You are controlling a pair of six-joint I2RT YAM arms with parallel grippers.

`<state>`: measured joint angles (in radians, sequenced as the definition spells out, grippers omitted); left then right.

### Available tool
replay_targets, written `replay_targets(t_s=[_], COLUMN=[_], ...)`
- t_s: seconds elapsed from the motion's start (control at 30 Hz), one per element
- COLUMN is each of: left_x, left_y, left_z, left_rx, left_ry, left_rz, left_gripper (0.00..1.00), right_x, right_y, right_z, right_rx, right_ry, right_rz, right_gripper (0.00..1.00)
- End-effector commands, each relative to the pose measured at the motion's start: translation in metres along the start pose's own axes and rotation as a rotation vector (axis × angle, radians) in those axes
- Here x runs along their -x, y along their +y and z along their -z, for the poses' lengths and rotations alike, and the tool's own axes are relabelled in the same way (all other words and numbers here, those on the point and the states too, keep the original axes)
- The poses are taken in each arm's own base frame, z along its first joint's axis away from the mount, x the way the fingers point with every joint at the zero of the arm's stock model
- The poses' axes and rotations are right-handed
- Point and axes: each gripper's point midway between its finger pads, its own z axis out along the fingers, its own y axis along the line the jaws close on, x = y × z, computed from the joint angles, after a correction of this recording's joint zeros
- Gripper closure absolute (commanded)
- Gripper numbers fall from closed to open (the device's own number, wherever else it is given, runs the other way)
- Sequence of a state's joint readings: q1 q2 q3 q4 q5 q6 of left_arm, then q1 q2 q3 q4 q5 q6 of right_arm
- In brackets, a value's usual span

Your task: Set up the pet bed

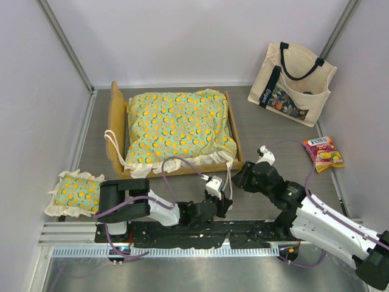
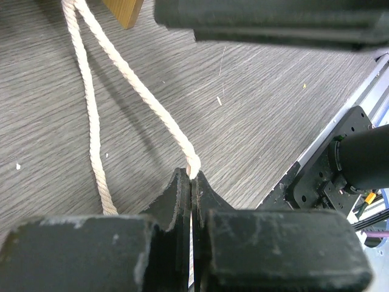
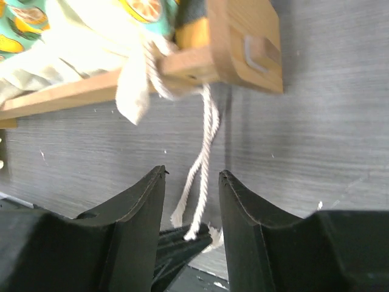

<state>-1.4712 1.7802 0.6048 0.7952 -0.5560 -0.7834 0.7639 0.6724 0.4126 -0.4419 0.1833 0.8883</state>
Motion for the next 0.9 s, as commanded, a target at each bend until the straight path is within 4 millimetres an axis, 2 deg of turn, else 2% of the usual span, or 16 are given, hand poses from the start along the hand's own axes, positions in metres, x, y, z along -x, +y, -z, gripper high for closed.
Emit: replay_targets(t_s=[0.0, 0.07, 0.13, 0.23, 0.27, 0.4, 0.57, 0.7, 0.87], left_x=[0.006, 0.006, 0.007, 0.007, 0.008, 0.006, 0.007, 0.006, 0.008], left_y=[-0.004, -0.002, -0.002, 0.000, -0.001, -0.002, -0.002, -0.002, -0.001], left_z=[-0.002, -0.003, -0.004, -0.003, -0.003, -0.005, -0.005, -0.006, -0.006], left_rx=[-0.011, -0.012, -0.011, -0.013, -0.015, -0.017, -0.018, -0.019, -0.017], left_ry=[-0.012, -0.015, -0.019, -0.020, -0.022, -0.020, -0.023, -0.022, -0.024], left_rz=[0.036, 0.040, 0.045, 0.047, 0.049, 0.046, 0.046, 0.047, 0.046], left_gripper=[1.00, 1.00, 1.00, 1.00, 1.00, 1.00, 1.00, 1.00, 1.00], right_x=[0.028, 0.028, 0.024, 0.029, 0.038, 0.050, 0.054, 0.052, 0.054], right_y=[0.021, 0.025, 0.021, 0.019, 0.026, 0.037, 0.030, 0.032, 0.022], right_z=[-0.008, -0.017, -0.028, -0.036, -0.037, -0.034, -0.037, -0.041, -0.045], right_rx=[0.021, 0.031, 0.011, 0.011, 0.041, 0.126, 0.096, 0.132, 0.090], right_ry=[-0.074, -0.077, -0.073, -0.113, -0.163, -0.256, -0.288, -0.304, -0.326], right_rz=[0.095, 0.097, 0.110, 0.114, 0.106, 0.115, 0.139, 0.139, 0.131], right_gripper=[0.55, 0.56, 0.59, 0.59, 0.59, 0.59, 0.60, 0.64, 0.68])
